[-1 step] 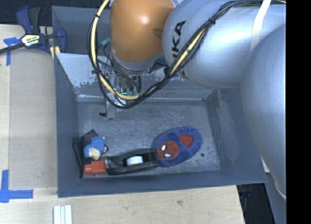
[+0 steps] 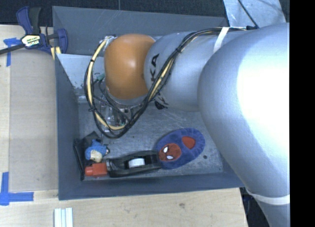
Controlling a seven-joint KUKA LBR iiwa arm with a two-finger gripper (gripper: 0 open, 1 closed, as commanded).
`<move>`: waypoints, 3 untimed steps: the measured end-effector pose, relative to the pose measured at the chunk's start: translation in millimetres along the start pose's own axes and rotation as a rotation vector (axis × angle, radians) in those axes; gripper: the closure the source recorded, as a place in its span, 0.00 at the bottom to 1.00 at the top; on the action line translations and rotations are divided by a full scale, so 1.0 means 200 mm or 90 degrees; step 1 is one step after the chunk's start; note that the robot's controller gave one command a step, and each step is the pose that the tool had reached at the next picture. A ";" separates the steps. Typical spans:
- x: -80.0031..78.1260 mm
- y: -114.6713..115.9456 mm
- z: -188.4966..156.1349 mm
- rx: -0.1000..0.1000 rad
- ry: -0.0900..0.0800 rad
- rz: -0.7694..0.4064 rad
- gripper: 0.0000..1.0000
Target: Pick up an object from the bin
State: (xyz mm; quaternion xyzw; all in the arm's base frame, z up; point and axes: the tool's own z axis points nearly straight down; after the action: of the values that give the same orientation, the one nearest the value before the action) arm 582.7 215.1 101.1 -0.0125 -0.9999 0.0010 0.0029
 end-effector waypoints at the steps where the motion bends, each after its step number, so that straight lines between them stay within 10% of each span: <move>1: 0.28 -0.01 0.10 -0.004 -0.014 -0.089 0.00; 3: 0.41 0.13 0.08 -0.008 -0.048 -0.414 0.00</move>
Offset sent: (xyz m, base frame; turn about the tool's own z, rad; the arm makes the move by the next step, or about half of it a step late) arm -0.0798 -0.0023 -0.0311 -0.1600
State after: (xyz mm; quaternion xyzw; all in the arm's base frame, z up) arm 501.1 242.9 85.7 0.3076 -0.9509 -0.0058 -0.0338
